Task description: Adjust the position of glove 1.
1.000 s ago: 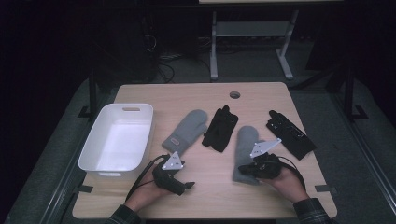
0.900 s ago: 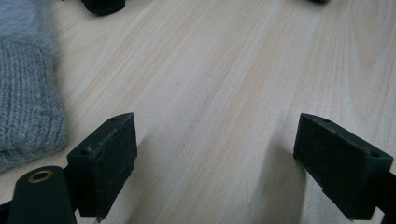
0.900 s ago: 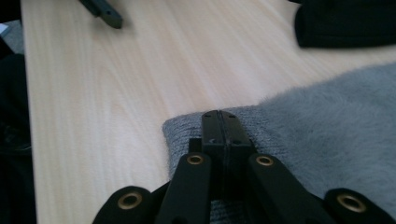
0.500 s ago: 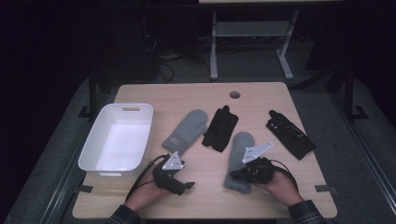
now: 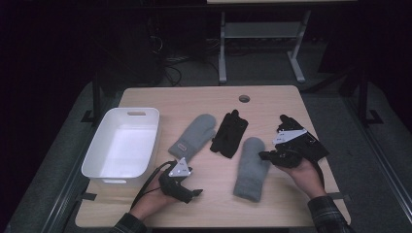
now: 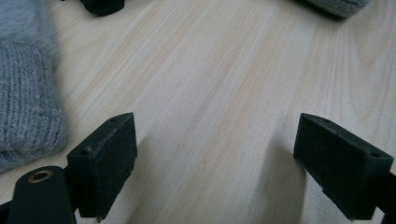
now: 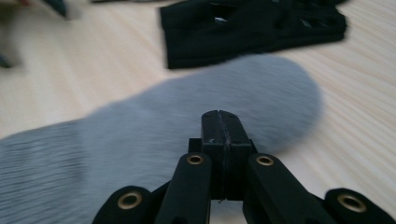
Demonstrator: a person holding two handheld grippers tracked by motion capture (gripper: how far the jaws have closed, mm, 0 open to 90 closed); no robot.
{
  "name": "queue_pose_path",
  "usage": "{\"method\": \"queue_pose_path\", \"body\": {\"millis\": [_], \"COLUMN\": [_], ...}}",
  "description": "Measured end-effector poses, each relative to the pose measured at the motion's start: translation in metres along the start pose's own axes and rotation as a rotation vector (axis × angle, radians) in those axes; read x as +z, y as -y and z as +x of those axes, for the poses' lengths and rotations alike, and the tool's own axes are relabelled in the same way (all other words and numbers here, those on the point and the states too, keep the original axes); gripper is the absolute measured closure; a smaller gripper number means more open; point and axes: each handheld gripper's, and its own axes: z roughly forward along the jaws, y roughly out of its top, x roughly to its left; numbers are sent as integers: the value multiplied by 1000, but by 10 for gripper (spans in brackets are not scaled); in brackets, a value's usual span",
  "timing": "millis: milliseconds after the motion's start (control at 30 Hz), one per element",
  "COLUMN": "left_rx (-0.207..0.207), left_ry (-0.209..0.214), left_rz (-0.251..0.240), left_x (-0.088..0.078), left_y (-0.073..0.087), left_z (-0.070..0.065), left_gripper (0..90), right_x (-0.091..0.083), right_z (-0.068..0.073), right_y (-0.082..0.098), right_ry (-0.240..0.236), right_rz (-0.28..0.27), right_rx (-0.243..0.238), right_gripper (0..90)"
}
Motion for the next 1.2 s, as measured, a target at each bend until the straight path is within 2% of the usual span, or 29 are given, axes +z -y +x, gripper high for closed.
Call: {"method": "queue_pose_path", "body": {"millis": [133,300,400,633,867,1033,1067,1200], "left_rx": [0,0,0,0,1,1,1,1], "left_ry": [0,0,0,0,0,0,0,0], "left_rz": [1,2,1,1,-2,-4,-5,-3], "left_x": [0,0,0,0,0,0,0,0], "left_y": [0,0,0,0,0,0,0,0], "left_z": [0,0,0,0,0,0,0,0], "left_gripper": [124,124,124,124,124,124,124,124], "right_x": [4,9,15,13,4,-2,-4,-6], "right_z": [-9,-6,-3,2,15,31,38,47], "right_y": [4,4,7,13,22,26,28,31], "right_ry": [16,16,13,-1,-31,-47,-61,-73], "right_rz": [26,50,98,115,134,139,136,139], "right_rx": [15,1,-10,-13,-8,-31,-38,-66], "right_gripper": [900,900,900,900,900,900,900,900]}}
